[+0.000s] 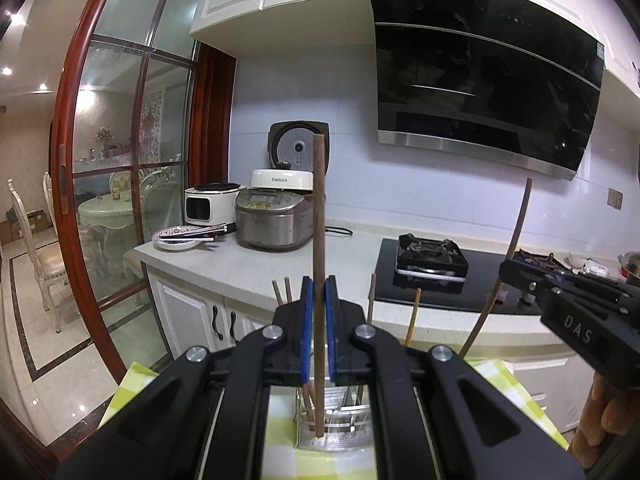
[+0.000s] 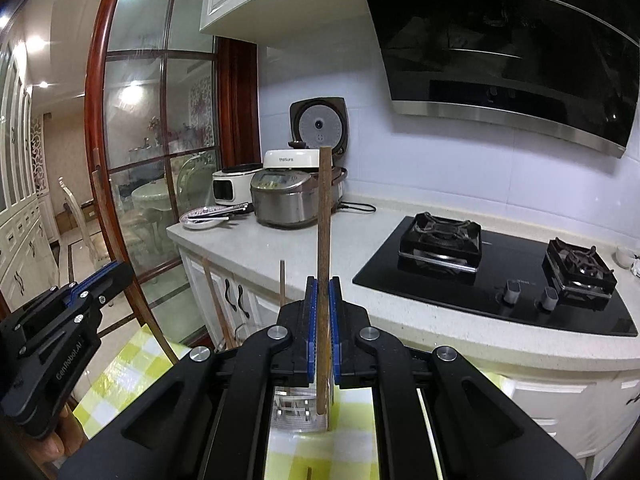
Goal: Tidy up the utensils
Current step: 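Lower the chopsticks into the wire rack and open both tools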
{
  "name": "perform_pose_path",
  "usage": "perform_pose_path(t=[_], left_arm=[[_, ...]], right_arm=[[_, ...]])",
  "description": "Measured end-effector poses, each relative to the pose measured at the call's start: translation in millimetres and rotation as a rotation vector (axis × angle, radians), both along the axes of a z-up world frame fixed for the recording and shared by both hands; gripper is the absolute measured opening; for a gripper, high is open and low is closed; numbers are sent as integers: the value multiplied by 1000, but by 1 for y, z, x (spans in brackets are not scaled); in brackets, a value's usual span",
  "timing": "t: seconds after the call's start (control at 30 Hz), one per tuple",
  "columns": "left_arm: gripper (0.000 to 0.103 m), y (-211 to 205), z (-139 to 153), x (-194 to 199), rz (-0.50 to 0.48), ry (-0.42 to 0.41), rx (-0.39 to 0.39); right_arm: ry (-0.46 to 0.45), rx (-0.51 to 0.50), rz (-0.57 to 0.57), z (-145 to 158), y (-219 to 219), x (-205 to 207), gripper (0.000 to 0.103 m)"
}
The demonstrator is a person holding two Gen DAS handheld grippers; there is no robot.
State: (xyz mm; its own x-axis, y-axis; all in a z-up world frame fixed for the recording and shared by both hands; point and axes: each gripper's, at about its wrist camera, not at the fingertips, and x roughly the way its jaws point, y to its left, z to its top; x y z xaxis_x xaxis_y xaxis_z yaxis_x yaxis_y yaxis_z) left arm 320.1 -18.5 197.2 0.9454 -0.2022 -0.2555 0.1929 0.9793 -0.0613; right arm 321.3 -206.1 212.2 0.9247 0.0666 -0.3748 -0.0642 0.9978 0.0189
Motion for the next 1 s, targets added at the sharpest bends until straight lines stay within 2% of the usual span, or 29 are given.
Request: perform_pose_path(t=[0.33,1.0], left_arm=[[6,-5,1,34,6,-6,-9],[6,-5,-14,68,-10,4,-42]], right_arm=[[-9,3,15,1,11,31,6],[4,9,26,-14,21,67,6]])
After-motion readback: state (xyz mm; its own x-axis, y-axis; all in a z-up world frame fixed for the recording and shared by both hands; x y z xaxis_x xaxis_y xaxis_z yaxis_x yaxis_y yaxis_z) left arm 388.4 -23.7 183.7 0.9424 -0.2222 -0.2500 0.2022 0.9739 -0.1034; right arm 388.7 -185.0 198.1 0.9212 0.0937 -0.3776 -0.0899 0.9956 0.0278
